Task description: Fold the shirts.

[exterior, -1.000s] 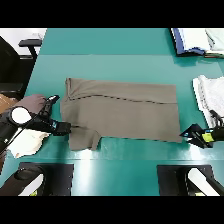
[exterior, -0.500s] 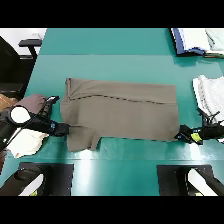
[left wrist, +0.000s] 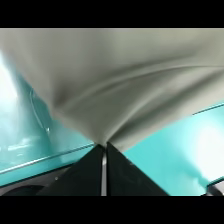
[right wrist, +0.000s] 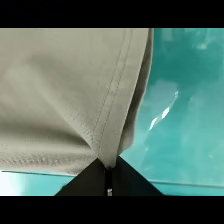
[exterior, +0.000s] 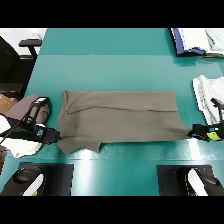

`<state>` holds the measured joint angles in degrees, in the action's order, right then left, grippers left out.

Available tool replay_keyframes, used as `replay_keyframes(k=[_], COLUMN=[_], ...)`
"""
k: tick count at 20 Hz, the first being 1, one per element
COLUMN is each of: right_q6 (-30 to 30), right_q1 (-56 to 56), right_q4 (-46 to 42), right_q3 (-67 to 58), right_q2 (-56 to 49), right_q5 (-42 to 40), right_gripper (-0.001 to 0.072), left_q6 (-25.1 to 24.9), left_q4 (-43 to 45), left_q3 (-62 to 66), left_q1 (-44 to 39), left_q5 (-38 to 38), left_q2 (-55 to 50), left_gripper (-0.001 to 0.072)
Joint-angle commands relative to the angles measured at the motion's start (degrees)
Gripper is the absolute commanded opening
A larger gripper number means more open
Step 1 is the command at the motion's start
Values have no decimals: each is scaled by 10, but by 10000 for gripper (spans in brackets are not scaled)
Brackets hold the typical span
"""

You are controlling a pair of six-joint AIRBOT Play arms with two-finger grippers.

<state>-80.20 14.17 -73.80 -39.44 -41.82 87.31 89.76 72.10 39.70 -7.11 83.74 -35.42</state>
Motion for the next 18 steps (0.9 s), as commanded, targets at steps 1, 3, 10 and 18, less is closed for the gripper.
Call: replay_keyframes(k=[1, 3, 10, 18], right_q6=[-4, -4, -31, 10], right_q1=[-2, -15, -118, -97], right_q4=[-8, -9, -7, 115], right_q3=[-50, -90, -283, -442], right_q2=[-11, -68, -321, -478], right_q5=[10, -5, -98, -87], right_gripper=[18, 18, 19, 398], left_q6=[-21, -40, -105, -81], left_q4=[0, 10, 40, 40], left_q3=[42, 78, 228, 280], left_q1=[0, 0, 0, 0], left_q5=[-45, -98, -241, -300], left_q2=[-21, -78, -337, -411], left_gripper=[25, 25, 27, 550])
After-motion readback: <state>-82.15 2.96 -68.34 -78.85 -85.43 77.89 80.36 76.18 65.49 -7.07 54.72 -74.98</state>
